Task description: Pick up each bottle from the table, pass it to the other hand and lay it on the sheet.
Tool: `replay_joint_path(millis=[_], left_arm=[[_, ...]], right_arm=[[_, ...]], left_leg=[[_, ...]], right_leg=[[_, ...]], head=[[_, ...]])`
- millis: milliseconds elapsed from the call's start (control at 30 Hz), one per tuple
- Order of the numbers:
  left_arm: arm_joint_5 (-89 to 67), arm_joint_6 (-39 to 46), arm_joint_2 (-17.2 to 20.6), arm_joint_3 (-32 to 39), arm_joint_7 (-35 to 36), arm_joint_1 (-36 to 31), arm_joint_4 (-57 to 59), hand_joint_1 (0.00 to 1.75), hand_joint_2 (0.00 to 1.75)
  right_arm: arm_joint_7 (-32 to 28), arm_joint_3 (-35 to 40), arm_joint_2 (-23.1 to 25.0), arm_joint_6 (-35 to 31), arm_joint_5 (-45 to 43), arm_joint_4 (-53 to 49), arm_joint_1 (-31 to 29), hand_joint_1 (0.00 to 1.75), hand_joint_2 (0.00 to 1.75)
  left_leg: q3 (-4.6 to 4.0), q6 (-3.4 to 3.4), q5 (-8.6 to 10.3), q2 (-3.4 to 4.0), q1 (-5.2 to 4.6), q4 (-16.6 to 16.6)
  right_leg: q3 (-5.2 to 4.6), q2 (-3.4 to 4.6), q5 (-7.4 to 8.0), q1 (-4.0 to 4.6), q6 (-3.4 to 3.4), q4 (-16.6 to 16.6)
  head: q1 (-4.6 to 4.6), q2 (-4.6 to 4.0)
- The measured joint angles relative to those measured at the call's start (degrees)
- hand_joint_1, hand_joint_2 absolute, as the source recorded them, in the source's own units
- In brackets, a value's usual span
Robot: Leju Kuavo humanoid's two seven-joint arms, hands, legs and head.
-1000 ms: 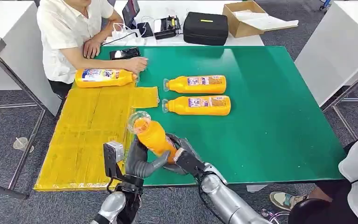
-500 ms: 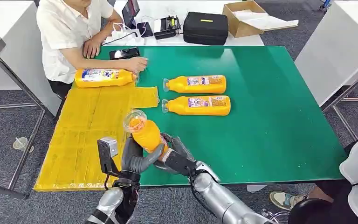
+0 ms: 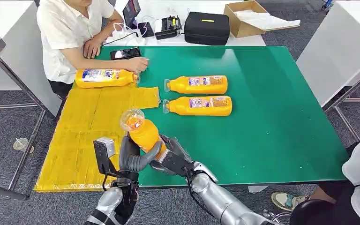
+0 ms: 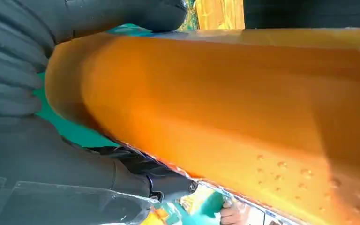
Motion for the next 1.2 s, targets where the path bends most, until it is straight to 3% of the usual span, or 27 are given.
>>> replay_joint_path(millis=[100, 133, 167, 300, 333, 433, 500, 733, 833, 1067, 1200], left_arm=[[0.0, 0.04, 0.0, 0.04, -0.22, -0.03, 0.0, 1.75, 1.75], [0.0, 0.0, 0.0, 0.04, -0.31, -0.05, 0.0, 1.75, 1.75], [-0.04, -0.04, 0.0, 0.02, -0.5, -0.07, 0.0, 1.75, 1.75], [-1.04, -0.11, 0.0, -0.02, -1.66, -0.19, -0.28, 1.75, 1.75], [-1.38, -0.02, 0.0, -0.04, -1.92, -0.19, -0.42, 1.75, 1.75], [-2.74, 0.88, 0.02, 0.0, -2.45, -0.18, -0.83, 1.75, 1.75], [-4.93, 3.2, 0.26, 0.0, -3.32, -0.17, -1.79, 1.75, 1.75], [-19.23, 15.17, 4.85, 4.36, -4.04, 4.23, -8.25, 1.75, 1.75], [-20.13, 15.06, 6.47, 8.95, -3.78, 8.17, -12.82, 1.75, 1.75], [-21.94, 15.93, 7.52, 13.33, -3.15, 11.52, -17.53, 1.75, 1.75], [-42.48, 25.65, 7.83, 16.3, -2.54, 12.09, -17.64, 1.75, 1.75]], right_arm=[[0.0, 0.2, -0.02, 0.0, -0.29, 0.07, -0.13, 1.75, 1.75], [-0.02, 0.24, -0.02, 0.0, -0.44, 0.07, -0.19, 1.05, 1.75], [-0.13, 0.26, -0.02, 0.17, -0.83, 0.07, -0.22, 0.0, 1.75], [-0.61, 0.48, 0.07, 3.28, -4.06, 0.07, -0.23, 0.0, 1.75], [-0.59, 0.53, 0.15, 3.61, -4.72, 0.07, -0.18, 0.0, 0.0], [-0.59, 0.66, 0.29, 1.57, -5.23, 0.07, 0.05, 0.0, 0.0], [-0.76, 0.38, 0.31, -3.59, -5.62, 0.07, 1.0, 0.0, 0.0], [-2.07, -7.9, -1.29, -35.61, -1.72, -1.41, 7.38, 0.0, 0.0], [-3.04, -15.09, -2.01, -37.18, -2.58, -5.87, 10.71, 0.0, 0.0], [-3.85, -22.64, -2.32, -38.29, -0.18, -12.91, 14.5, 0.0, 0.0], [-4.02, -24.94, -2.32, -38.47, 2.16, -17.33, 16.35, 0.0, 0.0]], left_leg=[[0.0, 0.0, 0.0, 0.0, 0.0, 0.0], [0.0, 0.0, 0.0, 0.0, 0.0, 0.0], [0.0, 0.0, 0.0, 0.0, 0.0, 0.0], [0.0, 0.0, 0.0, 0.0, 0.0, 0.0], [0.0, 0.0, 0.0, 0.0, 0.0, 0.0], [-0.01, 0.0, 0.0, 0.0, 0.0, 0.0], [-0.01, 0.0, 0.0, 0.0, 0.0, 0.0], [-0.05, 0.0, -0.01, 0.0, 0.0, -0.01], [-0.1, -0.01, -0.02, 0.02, 0.0, -0.02], [-0.1, 0.0, -0.01, -0.01, 0.0, -0.02], [-0.1, 0.0, 0.0, 0.01, 0.0, -0.01]], right_leg=[[0.0, 0.0, 0.0, 0.0, 0.0, 0.0], [0.0, 0.0, 0.0, 0.0, 0.0, 0.0], [0.0, 0.0, 0.0, 0.0, 0.0, 0.0], [0.0, 0.0, 0.0, 0.0, 0.0, 0.0], [-0.01, 0.0, 0.0, 0.0, 0.0, 0.0], [-0.02, 0.0, 0.0, 0.0, 0.0, 0.0], [-0.01, 0.0, 0.0, 0.0, 0.0, 0.0], [-0.04, -0.01, -0.02, 0.0, -0.01, 0.0], [-0.11, 0.0, -0.02, 0.0, -0.02, 0.0], [-0.1, -0.03, -0.03, 0.0, -0.02, 0.0], [-0.1, -0.02, -0.01, 0.0, -0.01, 0.0]], head=[[0.0, 0.0], [0.0, 0.0], [0.0, 0.0], [0.0, 0.0], [0.0, 0.0], [0.0, 0.0], [0.0, 0.0], [0.0, 0.0], [-0.02, 0.0], [0.0, 0.0], [0.0, 0.0]])
